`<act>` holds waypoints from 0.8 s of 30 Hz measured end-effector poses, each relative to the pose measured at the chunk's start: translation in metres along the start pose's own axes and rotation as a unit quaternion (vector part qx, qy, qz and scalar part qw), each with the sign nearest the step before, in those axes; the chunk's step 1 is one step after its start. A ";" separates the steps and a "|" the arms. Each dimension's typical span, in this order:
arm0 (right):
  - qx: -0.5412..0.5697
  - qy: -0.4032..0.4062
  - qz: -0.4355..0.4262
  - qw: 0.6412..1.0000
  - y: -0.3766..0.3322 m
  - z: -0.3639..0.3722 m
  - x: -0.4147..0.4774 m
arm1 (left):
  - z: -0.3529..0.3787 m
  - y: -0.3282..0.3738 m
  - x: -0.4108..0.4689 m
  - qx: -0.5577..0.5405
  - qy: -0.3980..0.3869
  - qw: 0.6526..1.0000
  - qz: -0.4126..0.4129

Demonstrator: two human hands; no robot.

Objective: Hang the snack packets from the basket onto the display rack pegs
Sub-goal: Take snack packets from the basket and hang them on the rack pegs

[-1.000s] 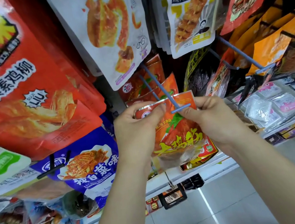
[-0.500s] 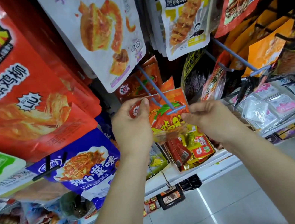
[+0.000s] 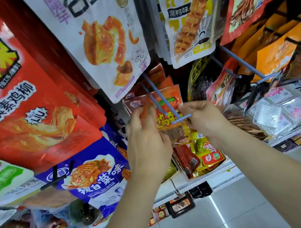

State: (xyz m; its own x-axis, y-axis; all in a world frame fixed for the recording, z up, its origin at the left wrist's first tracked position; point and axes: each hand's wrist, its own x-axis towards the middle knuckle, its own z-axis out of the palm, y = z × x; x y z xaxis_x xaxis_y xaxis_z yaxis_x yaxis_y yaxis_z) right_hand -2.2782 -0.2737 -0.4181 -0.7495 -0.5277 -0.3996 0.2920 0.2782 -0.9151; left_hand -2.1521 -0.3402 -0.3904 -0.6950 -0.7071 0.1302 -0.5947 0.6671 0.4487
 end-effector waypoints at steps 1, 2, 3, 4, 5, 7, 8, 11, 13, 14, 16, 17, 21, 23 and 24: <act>-0.005 -0.007 -0.002 1.000 -0.002 0.000 0.001 | -0.002 0.000 0.007 0.007 -0.007 1.000 -0.005; -0.013 -0.022 -0.004 1.000 -0.003 0.001 0.003 | -0.003 -0.001 0.014 0.015 -0.015 1.000 -0.008; -0.022 -0.042 -0.005 0.999 -0.004 0.001 0.004 | -0.005 -0.001 0.019 0.021 -0.029 0.999 -0.011; -0.030 -0.061 -0.001 0.998 -0.004 0.001 0.005 | -0.006 -0.001 0.024 0.024 -0.049 0.998 -0.016; -0.034 -0.077 0.006 0.996 -0.004 0.000 0.003 | -0.007 -0.001 0.026 0.025 -0.070 0.997 -0.023; -0.036 -0.096 0.019 0.995 -0.004 -0.004 -0.005 | -0.008 -0.003 0.030 0.028 -0.091 0.995 -0.028; -0.039 -0.105 0.024 0.993 -0.003 -0.008 -0.012 | -0.008 -0.004 0.031 0.025 -0.089 0.995 -0.027; -0.079 -0.127 0.016 0.989 -0.006 -0.029 -0.037 | -0.010 -0.009 0.023 -0.015 -0.065 0.998 -0.013; -0.088 -0.104 -0.004 0.991 -0.006 -0.046 -0.053 | -0.011 -0.011 0.008 -0.056 -0.063 0.996 -0.009; -0.080 -0.086 -0.012 0.993 -0.003 -0.056 -0.061 | -0.012 -0.011 0.000 -0.086 -0.069 0.994 -0.018; -0.063 -0.053 -0.025 0.996 0.005 -0.076 -0.078 | -0.014 -0.009 -0.020 -0.160 -0.091 0.982 -0.050; -0.058 -0.039 -0.032 0.997 0.009 -0.086 -0.087 | -0.015 -0.006 -0.030 -0.188 -0.096 0.975 -0.061; -0.048 0.015 -0.043 0.998 0.031 -0.131 -0.130 | -0.021 0.007 -0.082 -0.312 -0.104 0.938 -0.108; -0.058 0.056 -0.033 0.996 0.043 -0.153 -0.159 | -0.020 0.017 -0.110 -0.344 -0.112 0.924 -0.121; -0.065 0.081 -0.027 0.994 0.049 -0.164 -0.175 | -0.018 0.021 -0.124 -0.351 -0.122 0.920 -0.123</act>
State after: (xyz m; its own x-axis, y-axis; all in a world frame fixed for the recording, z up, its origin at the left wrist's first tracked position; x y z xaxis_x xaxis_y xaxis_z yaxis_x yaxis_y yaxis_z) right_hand -2.2295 -0.0363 -0.3839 -0.8511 -0.4107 -0.3271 0.1783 0.3599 -0.9158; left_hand -2.0717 -0.2426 -0.3815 -0.6956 -0.6856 -0.2150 -0.3974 0.1178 0.9100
